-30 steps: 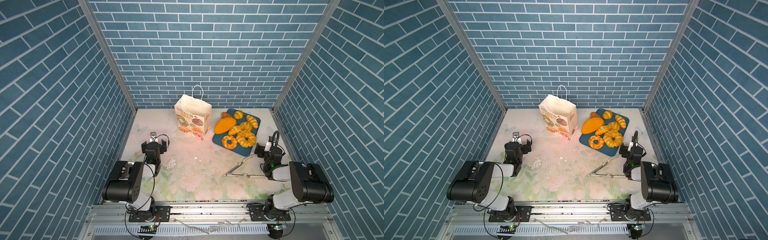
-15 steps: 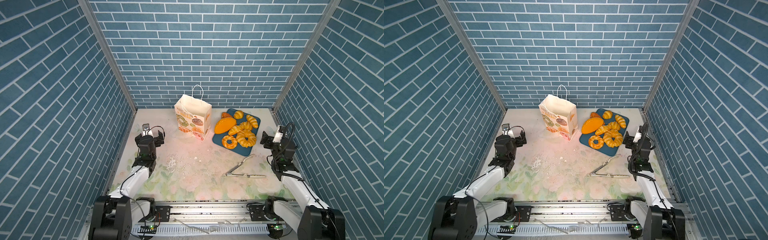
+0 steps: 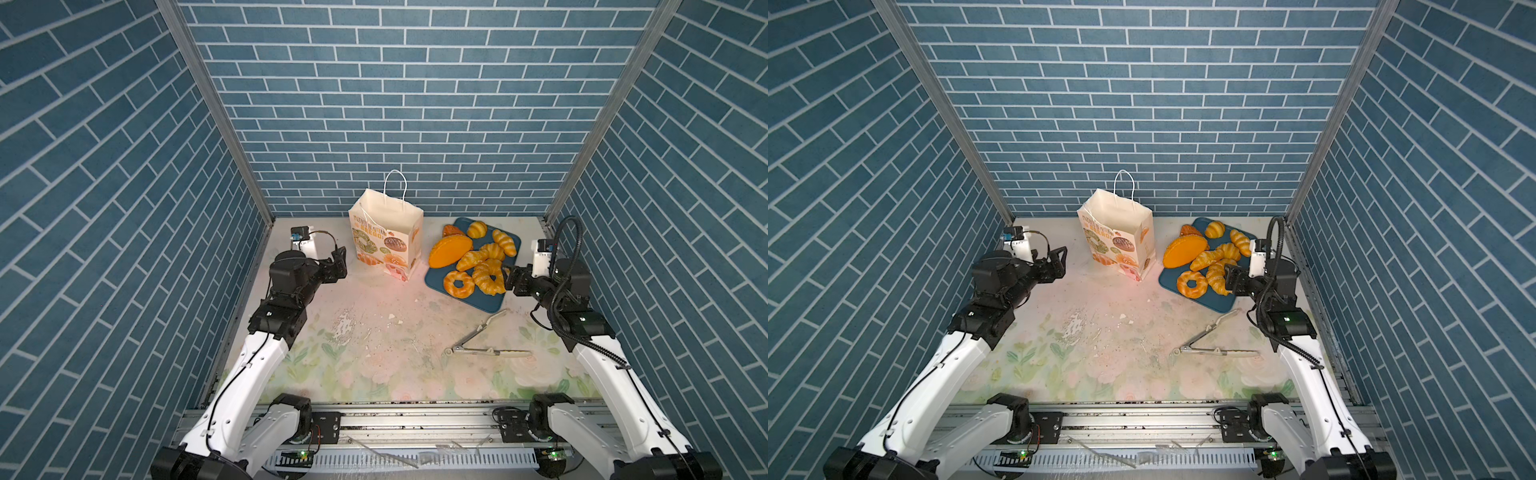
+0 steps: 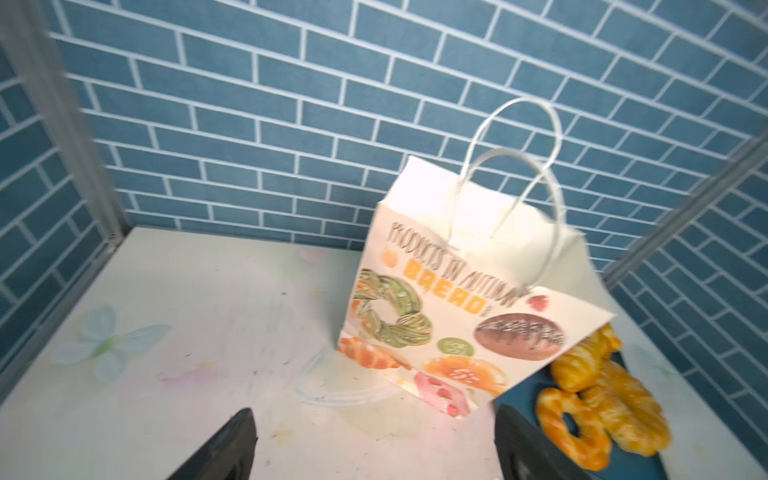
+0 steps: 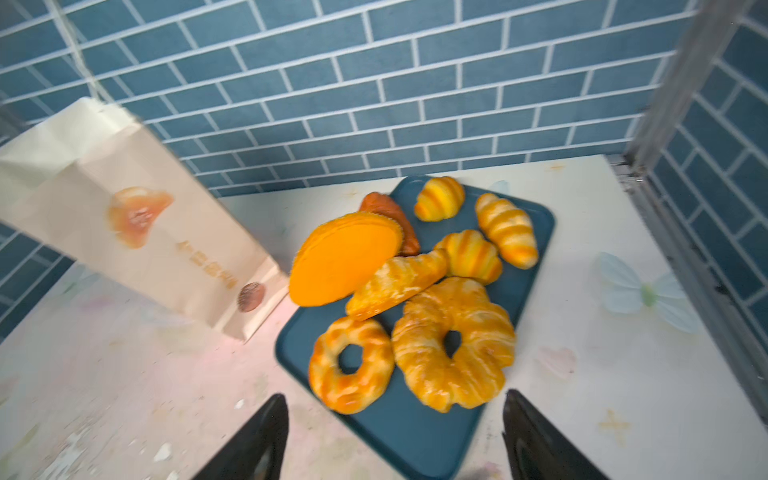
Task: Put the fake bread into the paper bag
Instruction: 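Reach the left gripper to the bag handle while the right arm nears the tray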
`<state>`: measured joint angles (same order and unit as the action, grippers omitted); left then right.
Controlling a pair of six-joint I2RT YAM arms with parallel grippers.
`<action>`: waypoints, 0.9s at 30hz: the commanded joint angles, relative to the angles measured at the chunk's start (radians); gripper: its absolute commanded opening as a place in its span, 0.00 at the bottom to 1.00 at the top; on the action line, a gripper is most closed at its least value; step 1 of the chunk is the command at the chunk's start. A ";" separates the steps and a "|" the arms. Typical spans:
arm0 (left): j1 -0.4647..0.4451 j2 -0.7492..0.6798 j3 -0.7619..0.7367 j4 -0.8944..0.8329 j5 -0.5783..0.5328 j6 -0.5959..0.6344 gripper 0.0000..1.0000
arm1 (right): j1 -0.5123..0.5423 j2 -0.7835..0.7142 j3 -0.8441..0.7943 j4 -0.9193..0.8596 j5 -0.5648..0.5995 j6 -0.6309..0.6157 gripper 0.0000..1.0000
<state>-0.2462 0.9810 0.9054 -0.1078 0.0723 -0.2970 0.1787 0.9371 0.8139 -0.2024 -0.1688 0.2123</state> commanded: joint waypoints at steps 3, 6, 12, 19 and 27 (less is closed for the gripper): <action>-0.074 0.093 0.136 -0.064 0.067 -0.110 0.90 | 0.121 0.061 0.097 -0.112 0.005 -0.025 0.80; -0.090 0.181 0.226 -0.062 0.131 -0.169 0.90 | 0.170 0.088 0.108 -0.093 0.007 -0.033 0.80; -0.130 0.322 0.372 -0.052 0.151 -0.229 0.88 | 0.239 0.119 0.130 -0.115 0.057 -0.060 0.80; -0.135 0.449 0.473 -0.064 0.149 -0.338 0.75 | 0.263 0.091 0.108 -0.122 0.095 -0.068 0.80; -0.138 0.490 0.481 -0.055 0.122 -0.374 0.50 | 0.265 0.050 0.102 -0.162 0.127 -0.091 0.80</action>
<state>-0.3775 1.4654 1.3670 -0.1680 0.2039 -0.6487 0.4385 1.0142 0.9077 -0.3336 -0.0711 0.1616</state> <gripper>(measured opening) 0.517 0.798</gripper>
